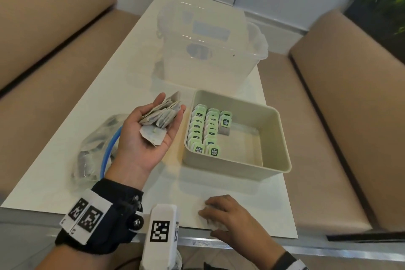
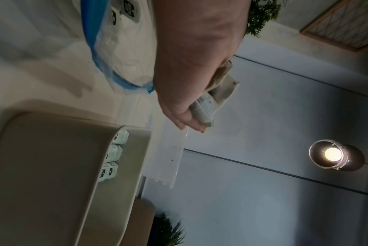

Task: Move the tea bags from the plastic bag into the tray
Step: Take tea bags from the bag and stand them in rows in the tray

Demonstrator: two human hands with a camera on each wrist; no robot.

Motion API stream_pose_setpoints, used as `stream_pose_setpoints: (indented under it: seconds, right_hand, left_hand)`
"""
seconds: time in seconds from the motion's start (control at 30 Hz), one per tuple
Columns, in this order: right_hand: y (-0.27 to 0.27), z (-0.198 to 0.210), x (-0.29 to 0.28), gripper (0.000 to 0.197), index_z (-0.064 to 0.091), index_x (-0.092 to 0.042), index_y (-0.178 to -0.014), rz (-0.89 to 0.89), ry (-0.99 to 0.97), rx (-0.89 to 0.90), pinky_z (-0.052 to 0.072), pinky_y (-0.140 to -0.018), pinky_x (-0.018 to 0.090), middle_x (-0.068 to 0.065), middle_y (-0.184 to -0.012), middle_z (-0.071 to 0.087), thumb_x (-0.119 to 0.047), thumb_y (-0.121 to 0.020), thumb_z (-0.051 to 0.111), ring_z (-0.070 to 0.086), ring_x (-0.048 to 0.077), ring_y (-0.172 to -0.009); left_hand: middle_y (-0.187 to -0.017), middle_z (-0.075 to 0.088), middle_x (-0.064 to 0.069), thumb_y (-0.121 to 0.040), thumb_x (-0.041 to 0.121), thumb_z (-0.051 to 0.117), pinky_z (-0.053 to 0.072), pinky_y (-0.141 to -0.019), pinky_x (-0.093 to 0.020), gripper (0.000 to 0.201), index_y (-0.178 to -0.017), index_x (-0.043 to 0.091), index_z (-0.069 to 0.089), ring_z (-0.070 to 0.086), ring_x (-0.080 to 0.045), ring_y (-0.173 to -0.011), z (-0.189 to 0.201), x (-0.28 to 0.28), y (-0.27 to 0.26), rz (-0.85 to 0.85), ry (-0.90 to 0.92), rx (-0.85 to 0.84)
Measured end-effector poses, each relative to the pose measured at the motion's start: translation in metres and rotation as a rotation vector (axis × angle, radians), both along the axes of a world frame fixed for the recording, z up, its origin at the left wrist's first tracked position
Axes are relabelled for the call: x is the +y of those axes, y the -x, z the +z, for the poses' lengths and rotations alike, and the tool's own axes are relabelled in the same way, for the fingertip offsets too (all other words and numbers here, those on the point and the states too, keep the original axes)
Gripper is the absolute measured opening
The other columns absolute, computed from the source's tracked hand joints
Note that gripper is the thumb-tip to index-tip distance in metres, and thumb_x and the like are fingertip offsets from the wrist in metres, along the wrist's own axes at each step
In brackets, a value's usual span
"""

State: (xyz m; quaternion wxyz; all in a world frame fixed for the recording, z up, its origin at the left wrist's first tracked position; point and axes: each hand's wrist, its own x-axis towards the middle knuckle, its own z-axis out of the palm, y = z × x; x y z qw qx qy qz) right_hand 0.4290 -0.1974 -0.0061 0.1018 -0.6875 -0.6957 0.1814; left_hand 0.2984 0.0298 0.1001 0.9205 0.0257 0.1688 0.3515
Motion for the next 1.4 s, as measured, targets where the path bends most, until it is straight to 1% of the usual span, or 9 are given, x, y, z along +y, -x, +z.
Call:
stream_pose_setpoints:
  seconds: [0.23,0.43,0.6,0.77,0.9,1.0,1.13,1.27,1.4]
  right_hand:
    - [0.003,-0.004,-0.005,0.017,0.059,-0.034,-0.101,-0.102,-0.072,0.089,0.039,-0.079,0.009,-0.015,-0.102,0.057,-0.028,-0.085,0.056,0.048,0.002,-0.094]
    - [-0.014,0.003,0.002,0.018,0.066,-0.024,-0.096,-0.255,-0.029,0.153,0.043,-0.079,0.013,-0.012,-0.098,0.058,-0.011,-0.085,0.06,0.055,0.005,-0.091]
    - [-0.018,0.01,0.004,0.018,0.066,-0.025,-0.092,-0.332,-0.032,0.271,0.042,-0.072,0.008,-0.012,-0.094,0.059,-0.009,-0.082,0.063,0.054,-0.005,-0.086]
    - [-0.014,0.07,0.021,0.011,0.065,-0.025,-0.088,-0.349,-0.135,0.582,0.055,-0.071,0.03,-0.01,-0.089,0.063,-0.014,-0.088,0.062,0.063,0.009,-0.077]
    - [-0.018,0.147,0.062,0.007,0.064,-0.021,-0.092,-0.208,-0.302,0.721,0.051,-0.071,0.023,0.0,-0.098,0.059,-0.025,-0.087,0.061,0.06,0.007,-0.079]
    - [-0.017,0.185,0.093,0.01,0.067,-0.029,-0.094,-0.091,-0.309,0.509,0.05,-0.079,0.022,-0.002,-0.102,0.05,-0.022,-0.087,0.064,0.055,0.008,-0.093]
    - [-0.008,0.196,0.124,0.017,0.07,-0.025,-0.096,0.058,-0.351,0.083,0.043,-0.074,0.019,-0.009,-0.091,0.041,-0.014,-0.084,0.067,0.048,0.011,-0.083]
    - [-0.001,0.19,0.136,0.027,0.062,-0.02,-0.105,0.107,-0.339,0.005,0.045,-0.07,0.024,-0.007,-0.088,0.052,-0.008,-0.081,0.066,0.049,0.009,-0.08]
    - [-0.001,0.183,0.135,0.022,0.063,-0.016,-0.102,0.205,-0.425,-0.023,0.048,-0.076,0.031,-0.004,-0.097,0.063,-0.026,-0.084,0.068,0.056,0.014,-0.088]
  left_hand:
    - [-0.12,0.063,-0.024,-0.051,0.004,0.069,0.059,-0.073,-0.043,0.047,-0.099,0.0,0.072,0.062,-0.044,-0.105,-0.002,-0.002,-0.002,-0.024,0.005,0.01]
    - [-0.119,0.063,-0.025,-0.049,0.003,0.071,0.06,-0.071,-0.041,0.056,-0.105,0.0,0.07,0.062,-0.043,-0.105,-0.002,-0.006,-0.007,-0.034,0.016,0.005]
    - [-0.117,0.065,-0.023,-0.074,0.01,0.056,0.057,-0.082,-0.038,0.041,-0.113,0.005,0.065,0.063,-0.04,-0.106,-0.001,-0.007,-0.009,-0.039,-0.003,0.052]
    - [-0.114,0.066,-0.025,-0.085,0.012,0.05,0.055,-0.084,-0.042,0.032,-0.112,0.005,0.066,0.063,-0.04,-0.106,-0.004,-0.008,-0.01,-0.067,-0.001,0.07]
    - [-0.117,0.065,-0.024,-0.092,0.013,0.047,0.056,-0.081,-0.045,0.029,-0.112,0.006,0.065,0.065,-0.038,-0.104,-0.004,-0.018,-0.021,-0.112,0.024,0.081]
    - [-0.103,0.071,-0.019,-0.086,0.013,0.049,0.058,-0.074,-0.039,0.031,-0.112,0.008,0.064,0.071,-0.03,-0.085,0.0,-0.03,-0.031,-0.143,0.006,0.104]
    - [-0.078,0.069,-0.016,-0.081,0.015,0.051,0.057,-0.051,-0.029,0.024,-0.078,-0.001,0.069,0.07,-0.024,-0.065,0.011,-0.043,-0.037,-0.131,0.05,0.017]
    - [-0.064,0.062,-0.01,-0.083,0.012,0.047,0.05,-0.043,-0.019,0.016,-0.075,0.002,0.058,0.064,-0.018,-0.051,0.019,-0.042,-0.034,-0.065,0.057,0.014]
    - [-0.067,0.065,-0.008,-0.09,0.014,0.046,0.053,-0.047,-0.021,0.014,-0.088,0.007,0.058,0.067,-0.018,-0.056,0.016,-0.033,-0.03,-0.009,0.068,0.095]
